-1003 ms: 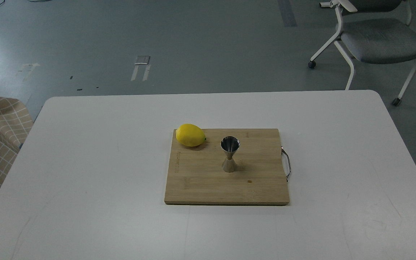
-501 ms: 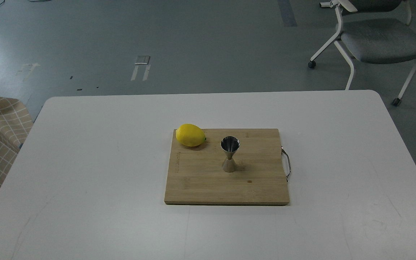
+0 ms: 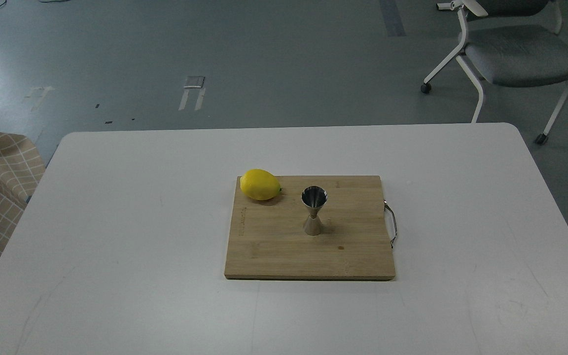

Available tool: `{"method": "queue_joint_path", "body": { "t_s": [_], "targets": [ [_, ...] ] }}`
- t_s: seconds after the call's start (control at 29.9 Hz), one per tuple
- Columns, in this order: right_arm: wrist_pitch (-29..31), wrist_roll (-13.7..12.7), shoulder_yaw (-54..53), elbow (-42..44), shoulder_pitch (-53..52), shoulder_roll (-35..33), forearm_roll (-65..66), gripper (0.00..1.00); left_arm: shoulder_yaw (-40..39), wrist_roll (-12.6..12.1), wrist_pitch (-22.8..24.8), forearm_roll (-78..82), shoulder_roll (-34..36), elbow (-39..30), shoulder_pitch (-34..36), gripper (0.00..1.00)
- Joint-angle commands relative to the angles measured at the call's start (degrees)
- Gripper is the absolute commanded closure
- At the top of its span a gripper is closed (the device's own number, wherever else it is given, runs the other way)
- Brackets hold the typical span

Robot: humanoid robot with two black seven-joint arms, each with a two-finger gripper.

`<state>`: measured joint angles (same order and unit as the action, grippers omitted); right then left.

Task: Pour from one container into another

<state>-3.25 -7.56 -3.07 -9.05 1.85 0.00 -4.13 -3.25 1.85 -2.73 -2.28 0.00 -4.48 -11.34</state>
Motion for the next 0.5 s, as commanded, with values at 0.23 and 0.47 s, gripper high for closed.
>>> {"method": "queue_joint_path", "body": {
  "t_s": [0.23,0.47],
  "targets": [
    [0.0,0.0,0.0,0.0,0.0,0.0,0.0,0.0,0.0,0.0,0.0,0.0,0.0,0.0,0.0,0.01],
    [0.0,0.0,0.0,0.0,0.0,0.0,0.0,0.0,0.0,0.0,0.0,0.0,0.0,0.0,0.0,0.01]
  ]
}}
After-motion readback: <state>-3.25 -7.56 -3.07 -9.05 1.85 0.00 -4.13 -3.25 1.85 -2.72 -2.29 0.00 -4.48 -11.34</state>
